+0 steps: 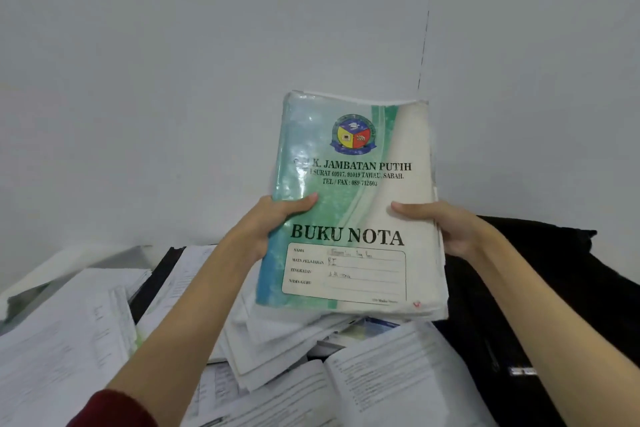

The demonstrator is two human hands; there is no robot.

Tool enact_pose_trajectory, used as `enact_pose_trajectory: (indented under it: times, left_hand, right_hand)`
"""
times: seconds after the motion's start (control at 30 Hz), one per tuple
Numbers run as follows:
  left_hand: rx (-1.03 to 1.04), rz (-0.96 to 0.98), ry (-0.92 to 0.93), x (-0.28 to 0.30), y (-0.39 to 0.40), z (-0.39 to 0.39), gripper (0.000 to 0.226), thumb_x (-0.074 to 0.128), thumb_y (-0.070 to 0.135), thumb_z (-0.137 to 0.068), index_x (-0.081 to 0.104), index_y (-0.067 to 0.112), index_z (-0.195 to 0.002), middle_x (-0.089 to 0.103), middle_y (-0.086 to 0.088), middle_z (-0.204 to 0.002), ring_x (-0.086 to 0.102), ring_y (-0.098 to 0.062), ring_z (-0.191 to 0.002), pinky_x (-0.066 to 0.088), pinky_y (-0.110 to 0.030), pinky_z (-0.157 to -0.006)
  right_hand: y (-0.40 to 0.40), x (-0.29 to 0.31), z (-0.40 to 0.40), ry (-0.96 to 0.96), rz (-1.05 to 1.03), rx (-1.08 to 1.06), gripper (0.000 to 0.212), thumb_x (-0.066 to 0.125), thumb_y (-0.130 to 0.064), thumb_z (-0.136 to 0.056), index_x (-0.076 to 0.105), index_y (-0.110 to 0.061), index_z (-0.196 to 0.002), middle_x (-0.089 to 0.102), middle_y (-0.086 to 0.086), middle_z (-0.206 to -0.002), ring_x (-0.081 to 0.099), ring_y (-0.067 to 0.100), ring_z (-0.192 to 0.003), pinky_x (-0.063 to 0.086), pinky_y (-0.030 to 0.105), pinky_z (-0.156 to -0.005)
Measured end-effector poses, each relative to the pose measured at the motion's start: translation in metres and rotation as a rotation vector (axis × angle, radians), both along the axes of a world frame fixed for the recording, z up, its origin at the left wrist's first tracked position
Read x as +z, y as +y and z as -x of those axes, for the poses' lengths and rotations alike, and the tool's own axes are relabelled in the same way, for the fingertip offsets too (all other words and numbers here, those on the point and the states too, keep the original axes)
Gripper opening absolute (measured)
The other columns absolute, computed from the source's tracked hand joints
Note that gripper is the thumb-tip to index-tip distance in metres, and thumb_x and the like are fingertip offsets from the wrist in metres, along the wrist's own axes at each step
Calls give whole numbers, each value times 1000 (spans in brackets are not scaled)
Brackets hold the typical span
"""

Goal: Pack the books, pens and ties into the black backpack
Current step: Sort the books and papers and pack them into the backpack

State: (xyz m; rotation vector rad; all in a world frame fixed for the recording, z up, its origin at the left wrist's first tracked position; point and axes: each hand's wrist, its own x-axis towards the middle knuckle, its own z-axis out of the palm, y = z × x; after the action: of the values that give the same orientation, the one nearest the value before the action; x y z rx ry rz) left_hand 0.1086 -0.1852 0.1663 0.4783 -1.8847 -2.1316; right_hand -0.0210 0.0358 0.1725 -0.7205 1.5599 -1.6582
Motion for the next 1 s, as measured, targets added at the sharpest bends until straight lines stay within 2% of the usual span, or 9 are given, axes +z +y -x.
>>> enact_pose_trajectory:
  times: [0.13,0.23,0.37,0.5,0.6,0.73,0.83,0.93,1.0]
  left_hand:
    - [-106,-33,-61,-9,43,19,34,72,20,-79,64,5,-108,73,-15,-90,72,-24,-69,56,-31,-53]
    - [-205,41,-50,-26,75,36,44,71,24,-78,60,8,-117,72,-11,-101,71,-25,-86,58,-34,-69]
    - [-463,315,-148,-51,134,51,35,65,22,-86,59,21,-120,72,1,-107,68,-16,-97,53,-26,-75]
    - [-473,318,-85,-63,212,70,31,64,21,-88,60,19,-119,72,1,-104,68,-12,-92,55,-24,-69]
    - [-453,646,-61,-74,257,79,44,67,38,-84,57,22,-123,68,7,-110,66,-5,-95,56,-28,-82]
    - [-836,1037,-308,-105,298,70,76,68,55,-77,35,33,-141,44,14,-140,46,-7,-125,38,-29,-107]
    - [-725,1151,-266,-127,306,58,69,71,48,-77,44,30,-138,43,17,-137,41,-3,-126,35,-22,-107]
    - [-446,1134,-128,-141,312,55,30,62,29,-89,65,24,-119,62,12,-121,56,-1,-106,42,-13,-91]
    - [-233,1018,-128,-141,312,57,19,56,22,-93,70,19,-106,68,7,-100,61,-7,-90,46,-16,-77]
  right_hand:
    - [51,-3,-5,-9,74,-116,35,58,2,-76,61,-5,-110,74,13,-93,72,26,-79,59,35,-61]
    - [96,-7,-3,-5,71,-225,33,56,7,-78,61,-5,-108,74,12,-89,72,25,-76,59,34,-58]
    - [184,-14,7,39,78,-381,54,68,10,-67,58,-5,-118,73,14,-100,72,30,-85,59,38,-62]
    - [263,-17,14,65,68,-443,81,91,-8,-40,60,-5,-115,71,17,-102,71,32,-86,59,37,-62]
    - [311,-19,21,91,48,-482,97,95,-17,-30,58,-5,-119,70,18,-107,70,33,-91,59,40,-65]
    - [362,-24,32,67,40,-550,68,73,7,-60,55,-3,-124,72,14,-103,71,30,-90,59,40,-68]
    - [374,-35,39,49,36,-556,62,70,9,-66,55,-1,-126,71,15,-106,71,29,-90,60,39,-70]
    - [379,-41,45,3,44,-567,52,62,11,-76,54,0,-127,68,18,-111,71,27,-86,59,36,-65]
    - [380,-42,47,-20,77,-536,56,65,11,-74,54,-1,-127,66,19,-114,71,29,-89,59,37,-65]
